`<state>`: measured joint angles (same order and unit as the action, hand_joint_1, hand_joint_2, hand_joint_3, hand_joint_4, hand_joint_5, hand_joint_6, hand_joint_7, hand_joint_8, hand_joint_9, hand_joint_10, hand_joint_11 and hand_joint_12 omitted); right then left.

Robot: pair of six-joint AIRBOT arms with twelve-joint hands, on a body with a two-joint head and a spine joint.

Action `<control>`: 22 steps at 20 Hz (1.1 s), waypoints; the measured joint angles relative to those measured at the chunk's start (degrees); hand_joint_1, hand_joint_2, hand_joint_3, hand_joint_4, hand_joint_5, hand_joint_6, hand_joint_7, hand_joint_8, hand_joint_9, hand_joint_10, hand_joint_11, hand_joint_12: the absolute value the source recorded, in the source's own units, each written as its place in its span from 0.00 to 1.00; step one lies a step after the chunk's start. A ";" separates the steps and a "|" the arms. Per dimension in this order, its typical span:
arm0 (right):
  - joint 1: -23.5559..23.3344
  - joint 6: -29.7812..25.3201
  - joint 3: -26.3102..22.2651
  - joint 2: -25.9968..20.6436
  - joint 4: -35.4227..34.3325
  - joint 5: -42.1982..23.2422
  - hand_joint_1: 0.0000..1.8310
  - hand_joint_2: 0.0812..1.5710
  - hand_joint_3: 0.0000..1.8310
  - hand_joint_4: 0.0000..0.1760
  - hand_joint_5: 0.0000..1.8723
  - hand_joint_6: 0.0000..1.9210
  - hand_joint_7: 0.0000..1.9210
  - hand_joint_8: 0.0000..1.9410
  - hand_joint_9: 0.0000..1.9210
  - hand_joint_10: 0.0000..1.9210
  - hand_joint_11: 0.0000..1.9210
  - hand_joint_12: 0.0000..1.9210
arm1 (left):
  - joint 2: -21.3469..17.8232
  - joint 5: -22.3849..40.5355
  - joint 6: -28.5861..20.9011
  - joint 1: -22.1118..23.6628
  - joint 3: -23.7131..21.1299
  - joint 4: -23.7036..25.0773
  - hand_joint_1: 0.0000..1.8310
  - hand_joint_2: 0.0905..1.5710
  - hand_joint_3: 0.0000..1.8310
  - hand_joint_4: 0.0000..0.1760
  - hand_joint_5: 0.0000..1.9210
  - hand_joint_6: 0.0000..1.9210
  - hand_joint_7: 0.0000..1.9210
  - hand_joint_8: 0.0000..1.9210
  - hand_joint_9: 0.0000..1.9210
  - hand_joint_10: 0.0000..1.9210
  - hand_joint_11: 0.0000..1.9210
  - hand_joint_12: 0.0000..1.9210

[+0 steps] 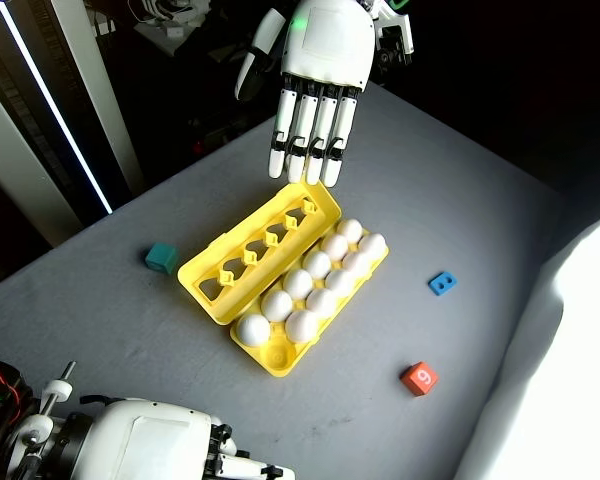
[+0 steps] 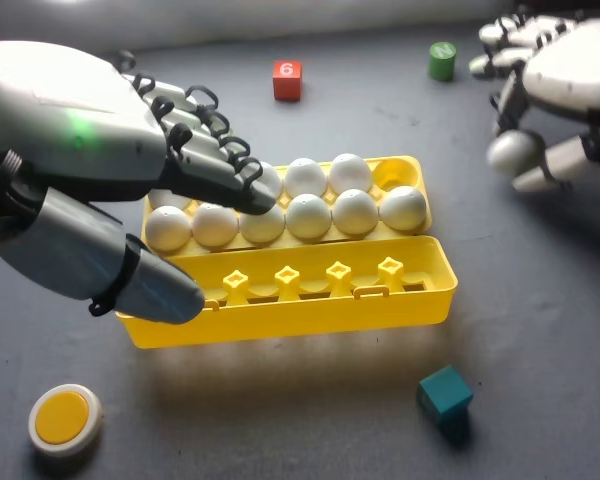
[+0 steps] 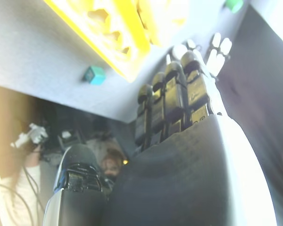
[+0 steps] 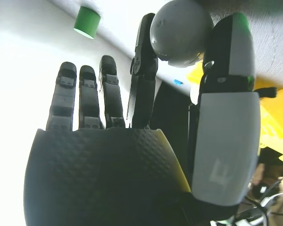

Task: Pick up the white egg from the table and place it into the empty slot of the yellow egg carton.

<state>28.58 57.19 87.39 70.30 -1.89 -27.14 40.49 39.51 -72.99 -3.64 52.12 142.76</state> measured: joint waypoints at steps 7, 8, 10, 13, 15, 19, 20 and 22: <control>-2.64 -0.15 -3.02 1.84 -4.94 -1.99 0.65 0.63 0.00 0.00 0.64 0.34 0.15 0.00 0.00 0.00 0.00 0.00 | 0.00 -0.15 0.00 -1.14 -0.17 -1.60 0.00 0.78 0.00 0.00 0.08 0.00 0.07 0.00 0.05 0.00 0.00 0.08; -2.58 -0.26 -3.02 2.12 -6.67 -2.54 0.64 0.63 0.00 0.00 0.63 0.36 0.16 0.00 0.00 0.00 0.00 0.00 | 0.00 -0.09 0.00 -1.14 -0.17 -1.81 0.00 0.78 0.00 0.00 0.08 0.00 0.08 0.00 0.06 0.00 0.00 0.10; -2.60 -2.75 -2.99 2.36 -8.90 -3.87 0.64 0.64 0.00 0.00 0.62 0.37 0.15 0.00 0.00 0.00 0.00 0.00 | 0.00 0.02 0.00 -1.14 -0.17 -1.73 0.00 0.78 0.00 0.00 0.08 0.00 0.08 0.00 0.07 0.00 0.00 0.12; -2.62 -3.61 -2.84 3.26 -9.27 -4.57 0.65 0.63 0.00 0.00 0.64 0.34 0.15 0.00 0.00 0.00 0.00 0.00 | 0.00 0.46 0.00 -1.18 -0.17 -1.64 0.00 0.78 0.00 0.00 0.08 0.00 0.07 0.00 0.05 0.00 0.00 0.10; -3.10 -4.09 -2.91 3.93 -9.05 -3.43 0.65 0.63 0.00 0.00 0.65 0.32 0.16 0.01 0.00 0.00 0.00 0.00 | 0.00 0.42 0.00 -1.18 -0.17 -1.64 0.00 0.78 0.00 0.00 0.08 0.00 0.07 0.00 0.06 0.00 0.00 0.11; -3.80 -5.49 -2.91 4.81 -8.98 -0.44 0.65 0.62 0.00 0.00 0.67 0.29 0.14 0.00 0.00 0.00 0.00 0.00 | -0.02 0.48 0.00 -1.18 -0.17 -1.51 0.00 0.78 0.00 0.00 0.08 0.00 0.08 0.00 0.06 0.00 0.00 0.11; -3.80 -5.97 -2.89 5.05 -9.03 0.22 0.65 0.62 0.00 0.00 0.67 0.29 0.14 0.00 0.00 0.00 0.00 0.00 | 0.00 0.50 0.00 -1.18 -0.17 -1.55 0.00 0.78 0.00 0.00 0.09 0.00 0.08 0.00 0.07 0.00 0.00 0.12; -3.80 -6.54 -2.89 5.31 -9.05 1.73 0.65 0.62 0.00 0.00 0.66 0.30 0.16 0.00 0.00 0.00 0.00 0.00 | 0.00 0.68 0.02 -1.18 -0.17 -1.57 0.00 0.78 0.00 0.00 0.09 0.00 0.08 0.00 0.07 0.00 0.00 0.13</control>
<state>24.77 50.65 84.51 75.61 -10.94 -25.41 40.49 40.18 -72.97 -4.82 51.94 141.18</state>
